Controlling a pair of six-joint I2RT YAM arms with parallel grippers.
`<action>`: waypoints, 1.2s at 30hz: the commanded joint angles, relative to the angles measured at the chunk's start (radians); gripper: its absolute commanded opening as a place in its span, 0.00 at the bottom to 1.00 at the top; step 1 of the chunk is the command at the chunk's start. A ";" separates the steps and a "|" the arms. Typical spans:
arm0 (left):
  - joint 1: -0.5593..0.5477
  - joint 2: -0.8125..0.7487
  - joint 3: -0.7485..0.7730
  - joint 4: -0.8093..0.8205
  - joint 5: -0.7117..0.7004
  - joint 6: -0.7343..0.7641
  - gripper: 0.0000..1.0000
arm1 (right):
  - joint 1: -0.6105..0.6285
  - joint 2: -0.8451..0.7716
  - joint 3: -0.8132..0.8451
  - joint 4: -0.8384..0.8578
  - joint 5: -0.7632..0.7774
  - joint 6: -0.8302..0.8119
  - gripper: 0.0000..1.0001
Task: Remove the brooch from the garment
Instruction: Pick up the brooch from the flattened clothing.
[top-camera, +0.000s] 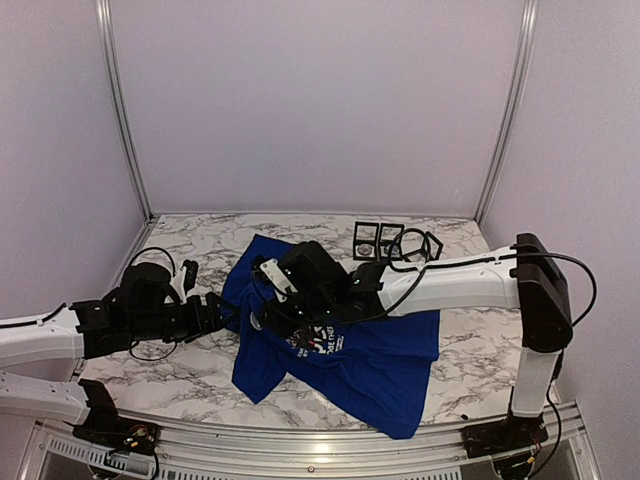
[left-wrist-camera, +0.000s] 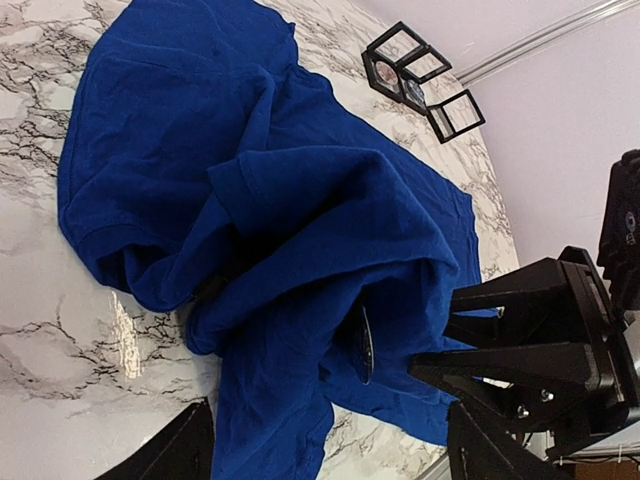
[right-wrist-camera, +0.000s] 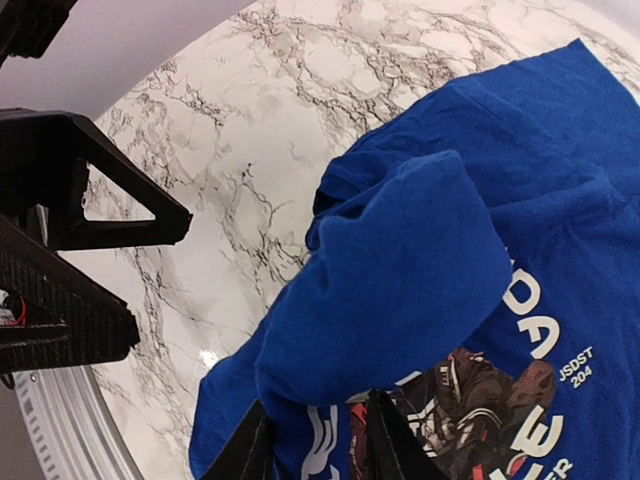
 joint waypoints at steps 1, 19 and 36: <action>0.005 0.032 0.009 0.048 0.047 -0.007 0.81 | 0.007 0.012 0.043 -0.027 0.037 0.010 0.21; 0.004 0.138 0.044 0.135 0.130 -0.017 0.47 | 0.010 -0.051 -0.015 0.049 -0.035 0.046 0.00; 0.004 0.238 0.078 0.185 0.163 -0.026 0.34 | 0.023 -0.082 -0.052 0.069 -0.041 0.049 0.00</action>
